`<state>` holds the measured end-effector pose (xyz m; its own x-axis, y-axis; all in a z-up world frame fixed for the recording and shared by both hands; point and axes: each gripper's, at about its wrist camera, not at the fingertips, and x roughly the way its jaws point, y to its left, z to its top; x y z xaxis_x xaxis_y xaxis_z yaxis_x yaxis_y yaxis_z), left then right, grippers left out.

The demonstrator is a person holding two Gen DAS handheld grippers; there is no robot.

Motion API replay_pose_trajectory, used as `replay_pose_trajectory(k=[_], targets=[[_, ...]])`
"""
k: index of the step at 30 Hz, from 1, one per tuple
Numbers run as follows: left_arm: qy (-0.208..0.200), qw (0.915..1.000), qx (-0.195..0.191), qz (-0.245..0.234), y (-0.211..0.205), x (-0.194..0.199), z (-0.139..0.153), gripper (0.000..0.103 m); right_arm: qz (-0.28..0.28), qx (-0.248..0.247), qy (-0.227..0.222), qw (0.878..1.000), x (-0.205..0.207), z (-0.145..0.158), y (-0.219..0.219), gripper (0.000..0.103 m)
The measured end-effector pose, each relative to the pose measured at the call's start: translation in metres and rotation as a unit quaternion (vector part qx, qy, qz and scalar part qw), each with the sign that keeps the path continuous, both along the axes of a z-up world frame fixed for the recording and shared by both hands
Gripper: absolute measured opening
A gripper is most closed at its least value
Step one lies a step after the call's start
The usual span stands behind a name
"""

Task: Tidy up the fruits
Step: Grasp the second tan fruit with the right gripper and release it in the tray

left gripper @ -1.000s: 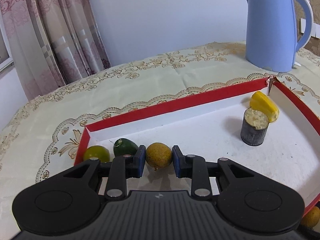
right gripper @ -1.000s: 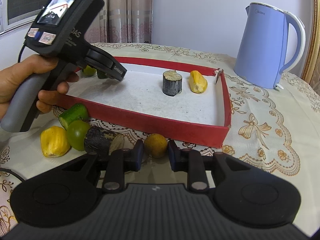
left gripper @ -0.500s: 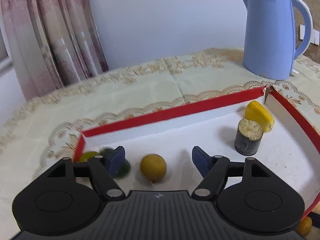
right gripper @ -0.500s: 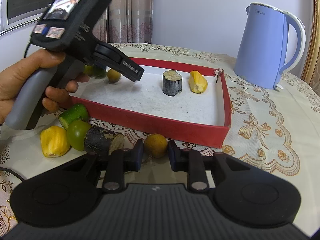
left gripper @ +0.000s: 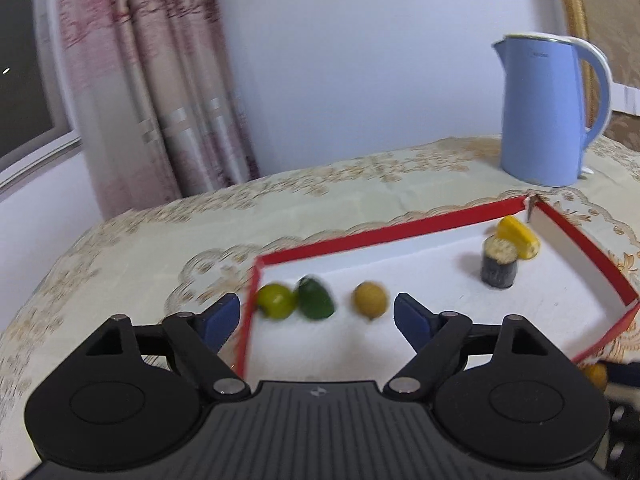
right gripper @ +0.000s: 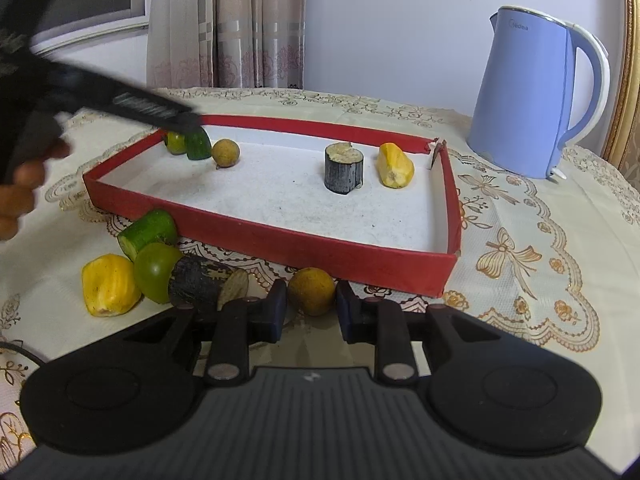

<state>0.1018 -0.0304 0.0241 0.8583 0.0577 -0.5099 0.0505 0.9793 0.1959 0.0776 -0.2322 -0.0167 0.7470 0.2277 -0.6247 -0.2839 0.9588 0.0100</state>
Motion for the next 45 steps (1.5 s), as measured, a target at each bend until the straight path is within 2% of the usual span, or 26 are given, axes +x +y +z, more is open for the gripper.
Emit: replay_pose_trajectory(k=[7,9,13,16,19,22,26,31,37,45], targets=[[-0.020,0.9978,-0.041,0.047,0.040,-0.019,-0.006,0.084,0.001,0.015,-0.007,1.000,-0.010,0.010,-0.007,0.025],[-0.026,0.9968,-0.058,0.049,0.047,-0.019,-0.008,0.084,0.000,0.022,-0.013,1.000,-0.012,0.017,-0.010,0.025],[-0.012,0.9954,-0.089,0.035,0.054,-0.014,-0.016,0.084,0.009,0.041,-0.029,0.999,-0.013,0.032,-0.011,0.025],[-0.012,0.9961,-0.082,0.031,0.053,-0.016,-0.017,0.084,0.023,0.036,-0.042,0.998,-0.003,0.044,-0.002,0.025],[-0.037,0.9966,-0.060,0.042,0.050,-0.022,-0.016,0.084,0.036,0.012,-0.058,0.998,0.018,0.055,0.013,0.025],[-0.061,0.9963,-0.026,0.054,0.045,-0.025,-0.017,0.084,0.054,0.015,-0.066,0.996,0.045,0.068,0.025,0.025],[-0.053,0.9972,-0.018,0.049,0.043,-0.023,-0.019,0.084,0.060,0.021,-0.070,0.996,0.081,0.078,0.039,0.025],[-0.040,0.9977,-0.025,0.049,0.045,-0.019,-0.021,0.084,0.041,0.055,-0.057,0.996,0.108,0.062,0.041,0.025],[-0.017,0.9975,-0.050,0.046,0.050,-0.014,-0.023,0.085,0.039,0.049,-0.045,0.997,0.114,0.044,0.041,0.025],[-0.015,0.9971,-0.050,0.056,0.052,-0.013,-0.024,0.085,0.030,0.042,-0.030,0.998,0.125,0.032,0.044,0.025]])
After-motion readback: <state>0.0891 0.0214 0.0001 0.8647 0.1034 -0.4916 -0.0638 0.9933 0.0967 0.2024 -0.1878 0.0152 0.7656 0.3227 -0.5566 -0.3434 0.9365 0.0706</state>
